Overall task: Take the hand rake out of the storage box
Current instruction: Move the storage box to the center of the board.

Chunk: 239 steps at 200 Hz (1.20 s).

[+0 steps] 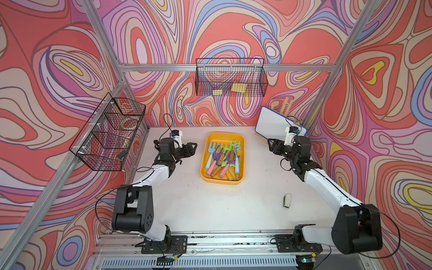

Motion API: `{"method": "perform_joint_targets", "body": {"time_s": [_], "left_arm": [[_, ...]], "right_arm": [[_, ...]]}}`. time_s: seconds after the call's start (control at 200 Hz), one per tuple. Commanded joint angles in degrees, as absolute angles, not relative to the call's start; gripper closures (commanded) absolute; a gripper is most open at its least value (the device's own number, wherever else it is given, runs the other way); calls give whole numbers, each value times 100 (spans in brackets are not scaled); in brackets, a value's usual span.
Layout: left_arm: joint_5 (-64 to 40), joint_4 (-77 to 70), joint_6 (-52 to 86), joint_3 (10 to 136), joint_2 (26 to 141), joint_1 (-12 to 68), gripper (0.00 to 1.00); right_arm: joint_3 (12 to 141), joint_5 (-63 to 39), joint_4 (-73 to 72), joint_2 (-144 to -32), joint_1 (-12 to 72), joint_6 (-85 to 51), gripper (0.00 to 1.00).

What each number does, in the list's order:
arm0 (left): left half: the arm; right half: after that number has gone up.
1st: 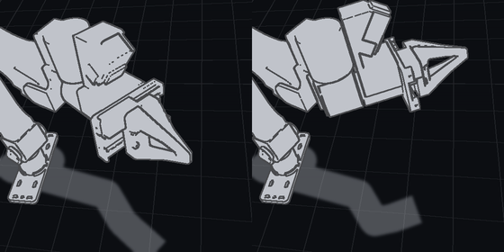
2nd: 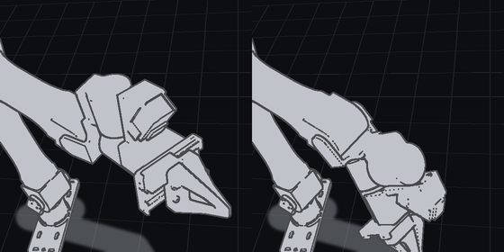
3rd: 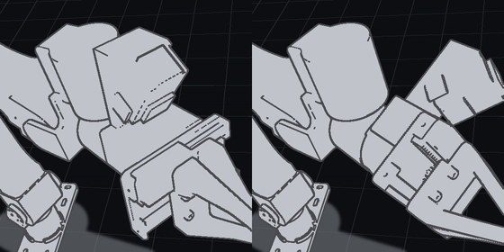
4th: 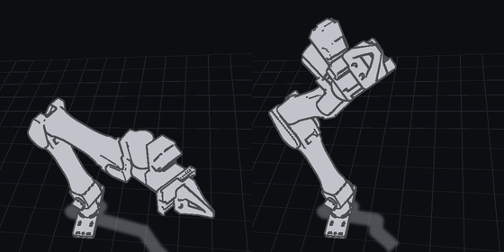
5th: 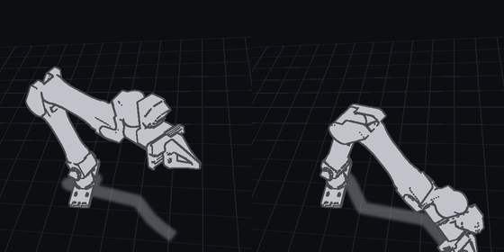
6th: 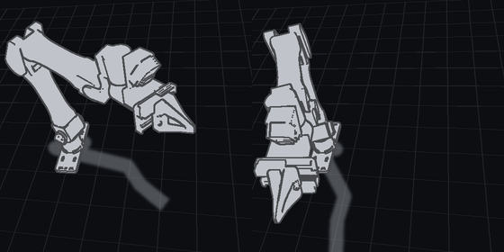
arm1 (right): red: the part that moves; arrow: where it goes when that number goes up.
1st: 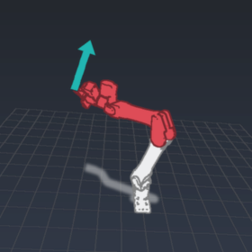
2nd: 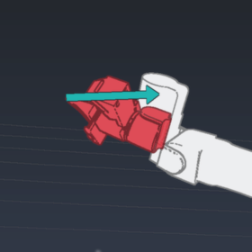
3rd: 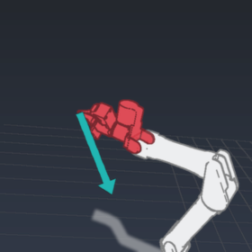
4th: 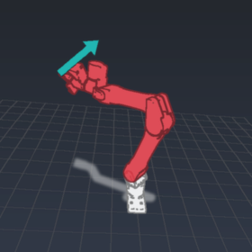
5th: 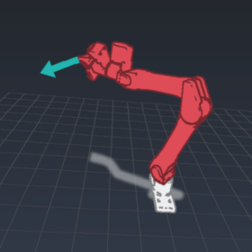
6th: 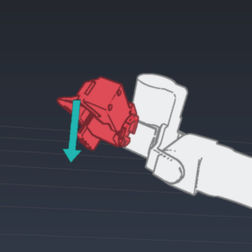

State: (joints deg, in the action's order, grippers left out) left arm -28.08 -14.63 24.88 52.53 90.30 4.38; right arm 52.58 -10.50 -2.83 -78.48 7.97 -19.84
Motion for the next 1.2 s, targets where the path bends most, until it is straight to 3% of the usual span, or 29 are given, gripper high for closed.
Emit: {"method": "perform_joint_targets", "body": {"time_s": [0.0,0.12,0.295,0.616,0.821,1.001,1.192], "left_arm": [[-2844,-571,2135,5630,9332,795,36],[-2107,311,1716,6025,9456,1184,40],[-1231,1116,1451,6417,9634,1566,45],[38,1649,1547,6503,9869,1923,49],[206,1717,1711,6567,10009,2129,60],[272,1794,1942,6567,10077,2343,82],[618,1972,2172,6427,9878,2612,90]], "right_arm": [[5572,-731,64,-8175,1315,-1699,31],[5668,-753,135,-8375,1449,-1698,32],[5678,-630,236,-8411,1571,-1670,41],[5901,-278,534,-8533,1966,-1527,41],[5933,-178,602,-8453,2091,-1507,41],[5994,-167,660,-8411,2136,-1512,42],[5983,-200,667,-8324,2181,-1552,43]]}}
